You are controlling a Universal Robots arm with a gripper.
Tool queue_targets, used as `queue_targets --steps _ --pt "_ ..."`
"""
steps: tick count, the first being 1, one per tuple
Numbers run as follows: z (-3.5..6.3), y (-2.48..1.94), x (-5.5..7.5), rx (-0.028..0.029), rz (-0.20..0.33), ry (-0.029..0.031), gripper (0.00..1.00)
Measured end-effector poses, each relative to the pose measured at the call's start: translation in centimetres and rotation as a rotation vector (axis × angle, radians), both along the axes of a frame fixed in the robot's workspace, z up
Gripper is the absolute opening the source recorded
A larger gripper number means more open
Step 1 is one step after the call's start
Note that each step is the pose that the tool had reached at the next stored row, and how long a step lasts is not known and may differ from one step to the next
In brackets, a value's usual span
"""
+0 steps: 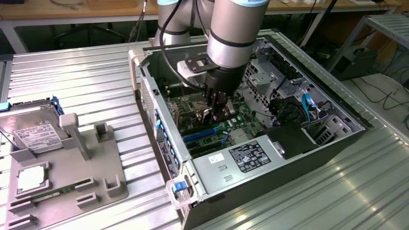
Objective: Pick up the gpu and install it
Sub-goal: 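Insert the gpu into the slot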
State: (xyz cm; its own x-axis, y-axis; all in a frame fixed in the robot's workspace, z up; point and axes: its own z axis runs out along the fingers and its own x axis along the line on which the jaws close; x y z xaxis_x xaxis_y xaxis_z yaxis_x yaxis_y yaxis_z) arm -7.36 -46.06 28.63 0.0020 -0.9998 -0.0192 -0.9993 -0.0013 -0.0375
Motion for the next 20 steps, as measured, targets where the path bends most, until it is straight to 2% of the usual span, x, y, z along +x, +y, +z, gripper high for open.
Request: queue_targets --steps 1,2,3,4,5,6,9,20 --pt "-1.16 0.00 -0.2 -0.0003 -0.017 0.0000 0.28" --pt "-1.37 -0.08 -0.4 -0.0003 -0.030 0.0000 0.28" --pt "-1.49 -0.52 -0.5 -0.0001 -0.030 -0.0001 0.28" --pt "-2.00 -0.47 -1.0 -0.0003 -0.030 0.0007 0.28" --pt "-2.28 -0.25 -1.1 0.0001 -0.030 0.0088 0.28" --pt "-2.59 -0.24 -1.2 0.0004 -0.030 0.0106 0.28" --pt "-3.57 -0.24 -1.3 0.0013 -0.030 0.0252 0.28" --pt "-3.60 -0.11 -1.3 0.0015 -0.015 0.0252 0.28"
